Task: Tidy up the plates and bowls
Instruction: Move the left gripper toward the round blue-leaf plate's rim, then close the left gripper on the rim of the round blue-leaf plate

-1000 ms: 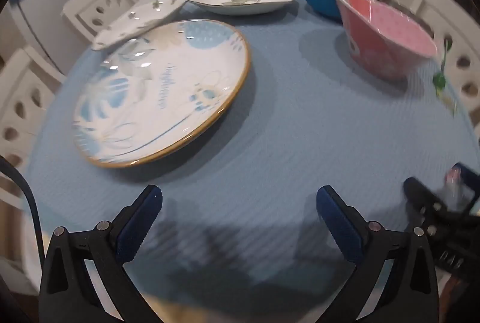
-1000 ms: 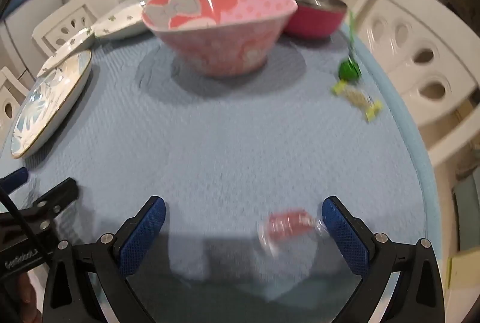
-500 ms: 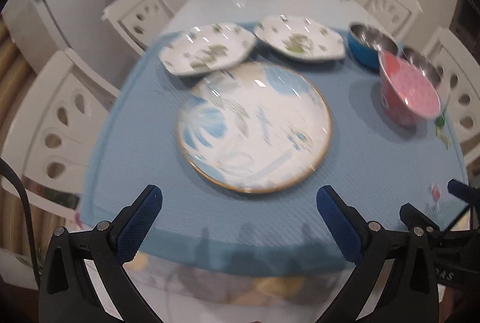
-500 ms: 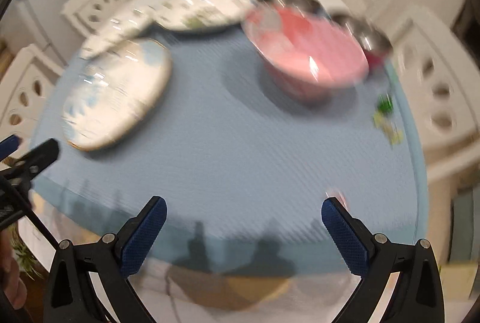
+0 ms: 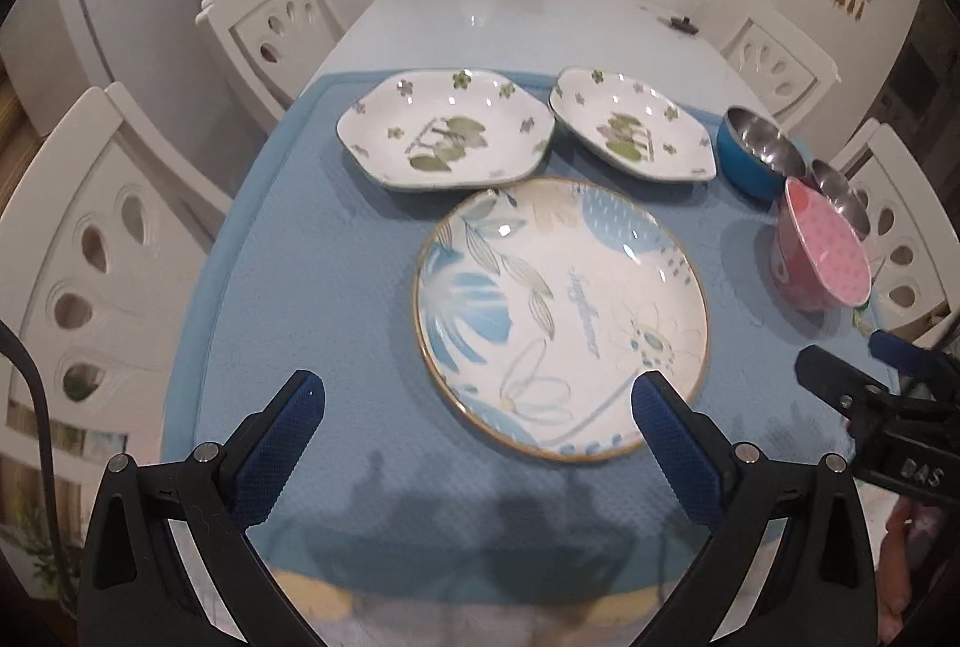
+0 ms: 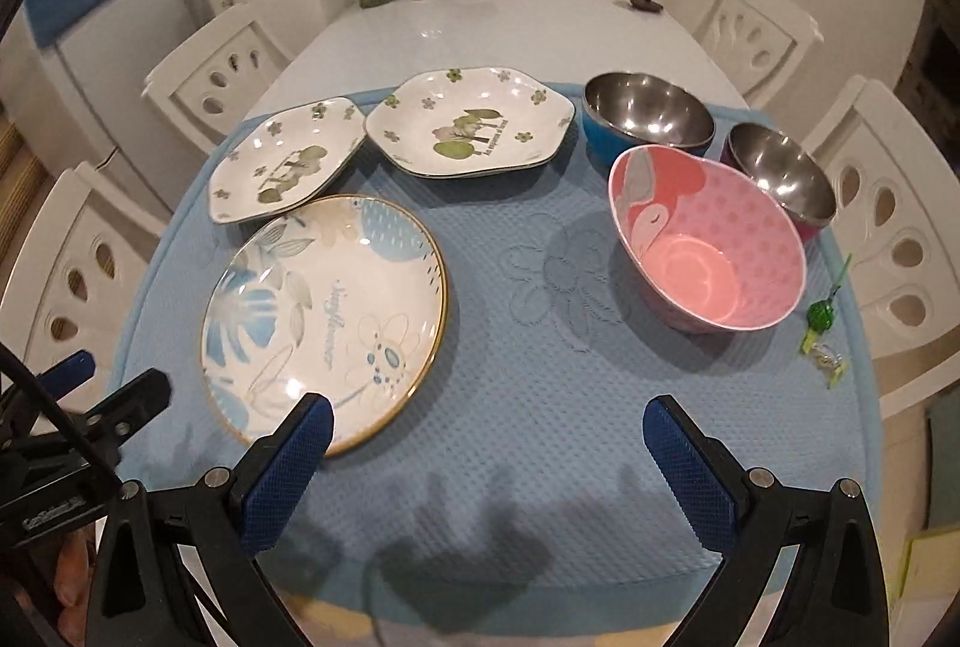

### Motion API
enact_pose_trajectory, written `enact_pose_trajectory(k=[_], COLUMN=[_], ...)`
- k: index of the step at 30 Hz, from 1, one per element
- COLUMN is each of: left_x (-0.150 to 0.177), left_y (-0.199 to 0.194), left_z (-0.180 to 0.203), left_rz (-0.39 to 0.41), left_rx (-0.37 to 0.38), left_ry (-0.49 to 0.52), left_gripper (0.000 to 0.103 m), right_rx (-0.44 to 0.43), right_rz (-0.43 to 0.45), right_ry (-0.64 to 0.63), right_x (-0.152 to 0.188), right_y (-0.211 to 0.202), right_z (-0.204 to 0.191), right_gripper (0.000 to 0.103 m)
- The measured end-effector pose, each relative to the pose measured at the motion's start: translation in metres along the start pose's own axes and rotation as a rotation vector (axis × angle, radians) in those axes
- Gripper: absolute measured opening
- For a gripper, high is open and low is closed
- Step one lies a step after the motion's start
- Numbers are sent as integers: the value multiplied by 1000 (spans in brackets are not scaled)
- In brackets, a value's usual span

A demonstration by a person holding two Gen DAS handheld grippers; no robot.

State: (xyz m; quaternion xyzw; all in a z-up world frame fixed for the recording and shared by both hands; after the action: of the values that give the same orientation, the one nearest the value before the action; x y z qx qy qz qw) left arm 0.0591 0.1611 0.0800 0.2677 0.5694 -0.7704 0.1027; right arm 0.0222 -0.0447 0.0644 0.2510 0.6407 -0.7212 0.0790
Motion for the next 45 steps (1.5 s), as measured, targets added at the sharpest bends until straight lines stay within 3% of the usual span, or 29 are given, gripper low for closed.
enact_pose_trajectory(k=[4, 11, 22, 24, 28, 30, 34, 37, 42, 45], left_x=[-9, -14, -26, -28, -28, -28, -30, -31, -32, -31], left_y=[11, 61, 97, 101, 111, 116, 117, 118, 121, 121], left_z=[-14, -41, -57, -57, -55, -55, -53, -53, -51, -46], left_rz=[-11, -105, -156, -163, -193, -206, -200, -196, -190, -189], left_rx=[48, 103, 147, 153, 163, 176, 178, 175, 187, 190], left_ry=[-17, -46, -50, -43, -41, -47, -46, -44, -45, -29], left_gripper=[92, 89, 88, 82, 75, 66, 61, 55, 37, 34], right_rx=[13, 34, 31, 33, 16, 2, -18, -35, -44, -67], right_rz=[-21, -70, -127, -129, -155, -168, -185, -186, -176, -171], right_ry=[13, -25, -41, -50, -45, -36, -36, -32, -26, -28], right_x=[-11, -27, -47, -48, -48, -47, -44, -42, -43, -43], right_y=[14, 57, 98, 102, 112, 116, 121, 122, 125, 124], right_z=[-8, -28, -46, -48, -49, -49, -49, -49, -48, -49], right_gripper=[103, 103, 98, 97, 80, 76, 62, 56, 44, 38])
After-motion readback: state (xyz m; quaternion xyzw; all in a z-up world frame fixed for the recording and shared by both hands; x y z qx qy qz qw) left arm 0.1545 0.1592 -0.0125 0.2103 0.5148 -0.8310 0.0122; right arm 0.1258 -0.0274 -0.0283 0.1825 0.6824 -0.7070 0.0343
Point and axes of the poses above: each gripper's, at about its wrist camera, not at the fingertips, and y roughly the way its jaws point, z to its right, x to its underside, the point moved 4 cm from there along y, roughly the way its jaws point, and after that the axes turned 10 degrees about x, right-handed, at the moved point
